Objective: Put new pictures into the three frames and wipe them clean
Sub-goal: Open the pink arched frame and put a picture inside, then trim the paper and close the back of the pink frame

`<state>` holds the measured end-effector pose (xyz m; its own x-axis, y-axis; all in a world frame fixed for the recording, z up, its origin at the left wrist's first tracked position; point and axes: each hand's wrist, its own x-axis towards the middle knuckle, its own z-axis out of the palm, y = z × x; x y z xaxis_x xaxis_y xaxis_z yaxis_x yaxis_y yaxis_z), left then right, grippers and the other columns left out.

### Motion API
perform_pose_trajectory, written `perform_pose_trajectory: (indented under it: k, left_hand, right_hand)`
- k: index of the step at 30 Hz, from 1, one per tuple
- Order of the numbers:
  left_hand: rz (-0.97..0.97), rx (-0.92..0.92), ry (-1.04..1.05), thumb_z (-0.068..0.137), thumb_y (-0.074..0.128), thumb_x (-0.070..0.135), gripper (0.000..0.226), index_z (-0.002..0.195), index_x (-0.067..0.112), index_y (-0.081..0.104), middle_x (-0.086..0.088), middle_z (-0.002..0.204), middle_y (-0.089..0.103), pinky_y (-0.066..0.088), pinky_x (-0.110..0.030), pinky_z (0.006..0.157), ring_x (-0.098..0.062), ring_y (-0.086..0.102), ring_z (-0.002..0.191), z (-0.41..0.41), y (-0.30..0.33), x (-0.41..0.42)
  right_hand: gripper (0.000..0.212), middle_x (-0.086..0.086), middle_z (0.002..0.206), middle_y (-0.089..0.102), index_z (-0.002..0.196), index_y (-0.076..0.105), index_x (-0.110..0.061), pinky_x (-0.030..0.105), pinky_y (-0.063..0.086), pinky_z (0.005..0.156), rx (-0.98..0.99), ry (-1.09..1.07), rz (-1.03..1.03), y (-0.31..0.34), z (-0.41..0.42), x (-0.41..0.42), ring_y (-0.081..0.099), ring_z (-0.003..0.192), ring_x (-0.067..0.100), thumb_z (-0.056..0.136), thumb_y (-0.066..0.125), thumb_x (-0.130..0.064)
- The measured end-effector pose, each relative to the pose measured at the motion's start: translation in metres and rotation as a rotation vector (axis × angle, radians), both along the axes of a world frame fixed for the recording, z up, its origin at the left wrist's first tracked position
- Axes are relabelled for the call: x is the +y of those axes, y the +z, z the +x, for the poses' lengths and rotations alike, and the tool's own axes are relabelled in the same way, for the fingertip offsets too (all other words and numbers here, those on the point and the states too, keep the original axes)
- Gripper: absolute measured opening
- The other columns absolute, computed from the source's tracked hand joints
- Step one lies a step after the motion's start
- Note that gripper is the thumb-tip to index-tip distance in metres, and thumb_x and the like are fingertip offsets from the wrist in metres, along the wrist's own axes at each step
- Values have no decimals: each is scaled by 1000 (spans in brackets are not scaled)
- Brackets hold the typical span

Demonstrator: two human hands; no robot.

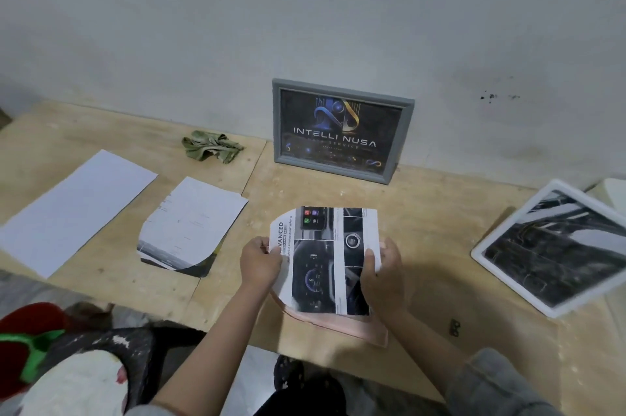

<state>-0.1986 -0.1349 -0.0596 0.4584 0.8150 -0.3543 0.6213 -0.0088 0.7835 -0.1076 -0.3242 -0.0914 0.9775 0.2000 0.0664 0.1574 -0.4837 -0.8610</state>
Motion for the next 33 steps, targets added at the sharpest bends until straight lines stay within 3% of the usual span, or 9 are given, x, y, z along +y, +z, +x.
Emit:
perform_pose_trajectory:
  k: [2, 4, 9, 13, 17, 20, 23, 27, 33]
  left_hand:
    - [-26, -15, 77, 90, 55, 8, 10, 95, 3, 61, -4, 93, 61, 50, -36, 68, -25, 60, 82, -9, 0, 9]
    - [-36, -17, 139, 90, 53, 8, 15, 100, 2, 62, -3, 95, 61, 47, -30, 62, -24, 60, 84, -18, 3, 17]
    - [-107, -54, 303, 87, 54, 12, 21, 102, -1, 61, -15, 99, 67, 42, -28, 59, -25, 58, 80, -53, 8, 53]
    - [-116, -77, 469, 88, 53, 15, 35, 118, -2, 55, -18, 113, 63, 49, -32, 72, -31, 60, 93, -93, 16, 109]
    - [-84, -78, 572, 92, 52, 13, 31, 121, 4, 48, -11, 115, 60, 42, -27, 57, -22, 57, 86, -125, 27, 169]
    - [-24, -51, 605, 93, 54, 18, 40, 127, 1, 43, -3, 122, 51, 44, -29, 79, -27, 54, 107, -150, 32, 222]
    - [2, -4, 591, 91, 56, 30, 45, 124, 3, 44, -14, 123, 52, 45, -34, 82, -29, 52, 109, -172, 26, 272]
    - [-37, -11, 575, 82, 54, 38, 53, 126, 11, 41, -13, 122, 52, 51, -48, 91, -31, 54, 111, -191, 7, 331]
    - [-13, 52, 536, 71, 53, 38, 52, 120, 20, 47, -9, 127, 52, 45, -49, 101, -30, 45, 124, -196, -18, 379]
  right_hand:
    - [29, 3, 98, 61, 111, 56, -9, 36, 51, 79, -52, 37, 21, 4, -3, 19, 55, 87, 16, 88, 45, -22]
    - [36, 9, 109, 61, 121, 54, -6, 39, 48, 89, 0, 58, -1, 5, -4, 39, 56, 99, 22, 88, 50, -22]
    - [40, 0, 123, 53, 130, 48, -20, 41, 42, 101, 137, 240, -163, 22, -15, 109, 48, 116, 21, 91, 50, -24]
    - [43, 5, 125, 50, 133, 45, -19, 41, 40, 102, 120, 448, -239, 37, -33, 197, 47, 116, 25, 90, 48, -28]
    - [45, 8, 128, 45, 135, 42, -19, 41, 40, 102, 113, 603, -266, 55, -59, 292, 48, 117, 29, 90, 47, -27]
    - [49, 12, 131, 42, 139, 38, -14, 40, 39, 102, 108, 737, -294, 63, -81, 367, 47, 120, 32, 92, 47, -25]
    - [52, 15, 136, 39, 141, 33, -10, 38, 35, 104, 89, 845, -335, 64, -98, 432, 43, 124, 34, 93, 46, -25]
    - [56, 16, 138, 36, 144, 29, -9, 35, 34, 102, 86, 940, -421, 59, -111, 502, 41, 126, 33, 94, 46, -27]
    - [55, 19, 138, 36, 142, 31, -9, 38, 32, 105, 69, 1009, -548, 39, -112, 560, 37, 129, 33, 93, 46, -29]
